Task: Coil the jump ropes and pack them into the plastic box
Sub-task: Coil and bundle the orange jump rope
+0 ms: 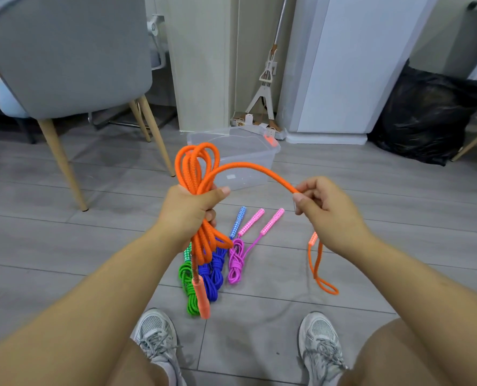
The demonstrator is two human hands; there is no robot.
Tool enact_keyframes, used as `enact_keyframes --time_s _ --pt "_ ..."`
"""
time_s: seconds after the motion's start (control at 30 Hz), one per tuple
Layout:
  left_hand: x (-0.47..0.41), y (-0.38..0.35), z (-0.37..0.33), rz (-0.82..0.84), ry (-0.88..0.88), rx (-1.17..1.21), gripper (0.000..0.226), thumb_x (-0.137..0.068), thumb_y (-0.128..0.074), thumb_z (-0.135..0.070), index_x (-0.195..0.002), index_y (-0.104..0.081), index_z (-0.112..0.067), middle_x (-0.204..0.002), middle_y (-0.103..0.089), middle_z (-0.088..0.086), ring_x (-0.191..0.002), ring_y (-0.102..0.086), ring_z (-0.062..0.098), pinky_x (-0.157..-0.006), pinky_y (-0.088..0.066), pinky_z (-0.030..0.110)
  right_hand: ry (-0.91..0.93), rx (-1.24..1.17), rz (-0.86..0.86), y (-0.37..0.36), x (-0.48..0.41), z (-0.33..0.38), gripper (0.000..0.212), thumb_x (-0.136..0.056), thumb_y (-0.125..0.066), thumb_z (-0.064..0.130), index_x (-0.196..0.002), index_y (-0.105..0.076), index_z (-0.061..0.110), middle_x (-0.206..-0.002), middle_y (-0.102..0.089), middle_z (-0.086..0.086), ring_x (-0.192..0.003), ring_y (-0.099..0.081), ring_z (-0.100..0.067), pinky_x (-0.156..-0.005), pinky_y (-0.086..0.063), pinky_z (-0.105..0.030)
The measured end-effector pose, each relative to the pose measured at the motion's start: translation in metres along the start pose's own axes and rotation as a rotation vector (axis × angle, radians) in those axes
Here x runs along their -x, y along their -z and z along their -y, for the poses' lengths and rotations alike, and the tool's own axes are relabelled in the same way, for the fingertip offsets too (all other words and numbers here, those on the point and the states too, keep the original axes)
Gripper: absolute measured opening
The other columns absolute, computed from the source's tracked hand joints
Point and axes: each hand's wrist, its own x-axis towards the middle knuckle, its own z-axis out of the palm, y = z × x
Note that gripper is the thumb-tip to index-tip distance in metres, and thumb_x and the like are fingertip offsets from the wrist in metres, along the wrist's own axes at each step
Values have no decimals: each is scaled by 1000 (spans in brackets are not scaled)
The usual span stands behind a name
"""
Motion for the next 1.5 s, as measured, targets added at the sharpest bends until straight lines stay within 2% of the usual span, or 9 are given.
enact_keyframes --time_s 0.2,0.4,0.53,0.73,0.93,1.07,1.3,1.4,1.5 --pt "2 -11 6 43 30 10 20 -90 -60 -25 -79 -51 -11 -47 -42 -4 -37 -40 11 -50 -38 26 -1 -164 -61 -28 -9 20 17 -92 -54 17 -79 -52 29 -65 -60 4 -48 -47 2 -56 -37 -24" --pt "1 -12 7 -40 -35 -74 23 -87 -63 -32 -80 -62 -10 -66 -55 -1 -44 -48 11 -45 -38 24 63 -125 -24 -56 -11 34 8 -91 -56 16 -89 -61 21 -78 -60 4 -71 -52 -3 -65 -41 -17" --pt "3 -13 5 -74 -48 -67 25 -87 -63 -28 -71 -60 -9 -50 -53 -6 -40 -48 9 -41 -38 20 95 -27 24 -65 -12 38 17 -91 -55 14 -104 -67 16 -95 -57 2 -79 -51 -3 -73 -44 -18" --pt "4 -14 6 -81 -58 -63 26 -87 -65 -25 -65 -61 -13 -45 -50 0 -46 -49 15 -51 -41 27 21 -180 68 -69 -9 40 3 -86 -65 12 -85 -63 14 -71 -62 3 -51 -57 0 -49 -42 -11" --pt "2 -13 7 -86 -64 -3 33 -87 -65 -22 -56 -62 -15 -53 -54 10 -57 -50 26 -64 -43 39 -10 -258 112 -66 -8 40 14 -80 -71 13 -81 -58 16 -69 -64 2 -53 -61 -6 -49 -49 -23" --pt "4 -14 6 -67 -56 82 24 -91 -58 -18 -70 -66 -10 -62 -67 4 -63 -62 23 -70 -52 38 -35 -289 187 -61 -6 36 13 -81 -70 14 -87 -60 8 -73 -65 2 -51 -58 -11 -46 -44 -21" --pt "-3 -3 1 -52 -7 230 22 -96 -51 -19 -77 -54 -8 -54 -62 -3 -55 -67 18 -56 -56 31 -49 -17 324 -32 -2 8 12 -88 -62 22 -76 -63 22 -59 -57 5 -44 -44 2 -47 -32 -8" --pt "-5 0 3 -47 -20 240 24 -96 -51 -20 -74 -51 -11 -49 -51 -4 -46 -57 16 -65 -50 36 -86 132 359 -16 1 -13 15 -89 -60 28 -74 -64 26 -60 -55 7 -45 -40 0 -46 -30 -10" --pt "-6 1 1 -41 -20 261 23 -96 -52 -22 -75 -47 -14 -48 -43 -4 -41 -45 12 -56 -38 29 -171 271 376 1 2 -38 15 -90 -57 33 -86 -67 22 -64 -55 7 -60 -47 -5 -59 -42 -20"
